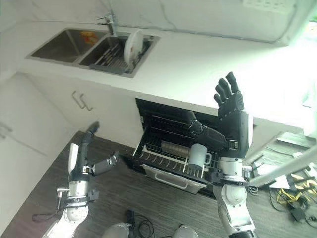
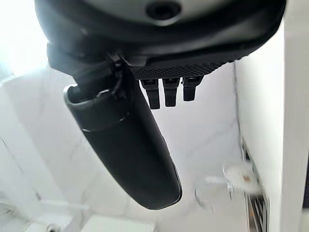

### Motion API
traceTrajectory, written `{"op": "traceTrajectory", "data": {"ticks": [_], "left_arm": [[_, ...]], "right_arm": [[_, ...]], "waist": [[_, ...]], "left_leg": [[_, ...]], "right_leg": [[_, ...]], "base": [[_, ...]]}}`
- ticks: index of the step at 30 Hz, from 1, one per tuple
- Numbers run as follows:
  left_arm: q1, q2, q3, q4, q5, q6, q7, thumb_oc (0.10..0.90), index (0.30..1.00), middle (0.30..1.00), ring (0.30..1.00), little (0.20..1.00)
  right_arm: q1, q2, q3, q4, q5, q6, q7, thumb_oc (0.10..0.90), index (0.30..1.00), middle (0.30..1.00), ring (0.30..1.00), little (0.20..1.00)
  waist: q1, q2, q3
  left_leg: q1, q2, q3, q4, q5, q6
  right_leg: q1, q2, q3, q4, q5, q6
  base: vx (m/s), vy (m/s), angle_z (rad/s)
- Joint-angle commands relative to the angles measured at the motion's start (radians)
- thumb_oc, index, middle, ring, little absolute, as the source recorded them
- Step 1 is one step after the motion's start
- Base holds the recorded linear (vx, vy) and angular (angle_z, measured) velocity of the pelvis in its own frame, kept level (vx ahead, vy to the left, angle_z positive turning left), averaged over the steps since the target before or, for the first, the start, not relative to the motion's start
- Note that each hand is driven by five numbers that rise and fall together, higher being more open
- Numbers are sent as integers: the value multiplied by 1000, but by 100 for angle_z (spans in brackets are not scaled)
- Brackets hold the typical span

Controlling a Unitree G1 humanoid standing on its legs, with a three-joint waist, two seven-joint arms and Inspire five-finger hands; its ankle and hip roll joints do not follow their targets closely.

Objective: Place the dishes in the dishwasher.

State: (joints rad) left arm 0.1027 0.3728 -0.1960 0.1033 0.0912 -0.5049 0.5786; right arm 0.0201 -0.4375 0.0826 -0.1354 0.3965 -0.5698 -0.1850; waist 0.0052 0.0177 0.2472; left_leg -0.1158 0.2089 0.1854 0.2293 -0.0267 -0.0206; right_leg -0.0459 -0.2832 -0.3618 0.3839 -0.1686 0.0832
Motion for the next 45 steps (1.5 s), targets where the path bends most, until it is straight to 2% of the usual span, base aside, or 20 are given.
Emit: {"op": "traceTrajectory", "data": {"ticks": [1, 6, 8, 9, 10, 12, 14, 17, 19, 23, 24, 27, 28, 31, 32, 37, 38, 40, 43, 45], "left_arm": [[-45, 25, 135, -139, -212, -99, 34, 800, 900, 900, 900, 900], [-80, -7, 183, -168, -196, -60, 122, 800, 900, 900, 900, 900], [-82, -6, 197, -153, -196, -32, 145, 800, 900, 900, 900, 900], [-69, 4, 222, -137, -185, -7, 170, 800, 900, 900, 900, 900], [-67, 7, 226, -134, -182, 0, 173, 800, 900, 900, 900, 900], [-56, 37, 263, -85, -232, 100, 141, 800, 900, 900, 900, 900], [-44, 12, 265, 38, -416, 253, -51, 800, 900, 900, 900, 900], [-27, -14, 237, 96, -481, 327, -144, 800, 900, 900, 900, 900], [24, -68, 176, 223, -521, 394, -321, 800, 900, 900, 900, 900], [61, -111, 139, 426, -510, 483, -494, 800, 900, 900, 900, 900], [54, -114, 137, 476, -479, 544, -533, 800, 900, 900, 900, 900], [40, -130, 96, 607, -429, 564, -547, 800, 900, 900, 900, 900], [26, -143, 86, 678, -426, 565, -540, 800, 900, 900, 900, 900], [10, -170, 109, 812, -425, 558, -518, 800, 900, 900, 900, 900], [3, -182, 148, 900, -437, 574, -501, 800, 900, 900, 900, 900], [8, -190, 196, 975, -415, 590, -492, 800, 900, 900, 900, 900], [18, -196, 203, 1006, -409, 592, -484, 800, 900, 900, 900, 900], [26, -201, 205, 1037, -391, 588, -490, 800, 900, 900, 900, 900], [32, -198, 194, 1070, -365, 585, -519, 800, 900, 900, 900, 900], [38, -197, 184, 1077, -357, 608, -546, 800, 900, 900, 900, 900]], "right_arm": [[-45, -14, -63, -123, 57, -65, 33, 800, 900, 900, 900, 900], [31, 50, -154, -136, 144, -57, 44, 800, 900, 900, 900, 900], [37, 78, -164, -120, 212, -49, 100, 800, 900, 900, 900, 900], [35, 107, -163, -112, 243, -36, 152, 800, 900, 900, 900, 900], [34, 111, -162, -110, 242, -38, 156, 800, 900, 900, 900, 900], [43, 116, -179, -99, 190, -70, 139, 800, 900, 900, 900, 900], [56, 110, -201, -71, 241, -59, 158, 800, 900, 900, 900, 900], [68, 99, -207, -61, 250, -73, 152, 800, 900, 900, 900, 900], [109, 78, -249, -59, 294, -84, 169, 800, 900, 900, 900, 900], [101, 59, -270, -46, 347, -57, 210, 800, 900, 900, 900, 900], [81, 53, -268, -33, 348, -49, 215, 800, 900, 900, 900, 900], [52, 26, -260, -28, 358, -30, 214, 800, 900, 900, 900, 900], [44, 9, -253, -32, 333, -26, 201, 800, 900, 900, 900, 900], [26, -12, -242, -36, 315, -9, 190, 800, 900, 900, 900, 900], [5, -7, -229, -30, 291, 15, 189, 800, 900, 900, 900, 900], [-24, -2, -206, -57, 229, 63, 157, 800, 900, 900, 900, 900], [-34, -3, -189, -67, 224, 85, 145, 800, 900, 900, 900, 900], [-46, -2, -173, -71, 217, 104, 133, 800, 900, 900, 900, 900], [-45, -3, -164, -80, 207, 123, 131, 800, 900, 900, 900, 900], [-38, -9, -172, -77, 227, 134, 134, 800, 900, 900, 900, 900]], "waist": [[-12, -15, -51], [-29, -31, -55], [-25, -35, -50], [-14, -27, -50], [-12, -26, -50], [-20, -1, -63], [-33, -10, -71], [-46, -24, -70], [-74, -39, -76], [-82, -33, -78], [-81, -30, -73], [-92, -32, -69], [-87, -44, -64], [-85, -46, -45], [-77, -46, -33], [-58, -42, -34], [-41, -18, -29], [-25, -1, -35], [-24, 13, -39], [-34, 14, -48]], "left_leg": [[14, 28, -72, 71, -131, -81], [60, -52, -1, 71, -180, -29], [76, -74, 20, 71, -195, -16], [83, -86, 51, 71, -203, -7], [83, -86, 57, 71, -204, -6], [66, -96, 65, 71, -228, 28], [53, -143, 54, 71, -246, 50], [48, -182, 29, 71, -245, 56], [42, -234, 4, 71, -237, 61], [60, -236, 53, 71, -248, 56], [76, -227, 86, 71, -261, 57], [113, -242, 91, 71, -245, 42], [138, -251, 106, 87, -161, 12], [11, -196, 69, 374, -77, -38], [-49, -190, 32, 370, -73, -24], [-33, -206, -8, 72, -16, -25], [-119, -184, -87, 71, -14, -43], [-184, -168, -148, 71, 4, -55], [-205, -163, -151, 71, 1, -47], [-173, -172, -124, 71, -54, -21]], "right_leg": [[46, 65, 82, -84, -47, 27], [44, -94, 79, -84, 52, 107], [33, -131, 78, -84, 109, 118], [21, -140, 38, -84, 168, 126], [20, -140, 31, -84, 174, 126], [21, -9, 12, -84, 134, 112], [15, 144, 31, -84, 37, 63], [-2, 208, 85, -84, 0, 34], [-50, 264, 161, -84, -13, 16], [-96, 222, 98, -84, 27, 33], [-81, 210, 73, -84, 12, 29], [-91, 199, 96, -84, 12, 17], [-69, 180, 96, -84, -9, -5], [-38, 191, 111, -84, -35, -49], [-27, 200, 150, -84, -32, -52], [-8, 222, 222, -84, -56, -38], [20, 255, 262, -84, -84, -33], [35, 272, 293, -84, -97, -32], [52, 269, 313, -84, -109, -29], [57, 245, 309, -84, -112, -15]], "base": [[133, 492, 12], [165, 582, -4], [84, 390, 0], [60, 363, -13], [56, 433, -34], [120, 429, -67], [133, 268, -12], [87, 46, 30], [138, -1, 66], [126, -42, 32], [126, -55, -40], [154, -58, -37], [159, -77, -3], [154, -32, -3], [247, 60, -13], [240, 123, -47], [307, 227, -46], [346, 239, -56], [317, 249, -83], [359, 335, -99]]}}
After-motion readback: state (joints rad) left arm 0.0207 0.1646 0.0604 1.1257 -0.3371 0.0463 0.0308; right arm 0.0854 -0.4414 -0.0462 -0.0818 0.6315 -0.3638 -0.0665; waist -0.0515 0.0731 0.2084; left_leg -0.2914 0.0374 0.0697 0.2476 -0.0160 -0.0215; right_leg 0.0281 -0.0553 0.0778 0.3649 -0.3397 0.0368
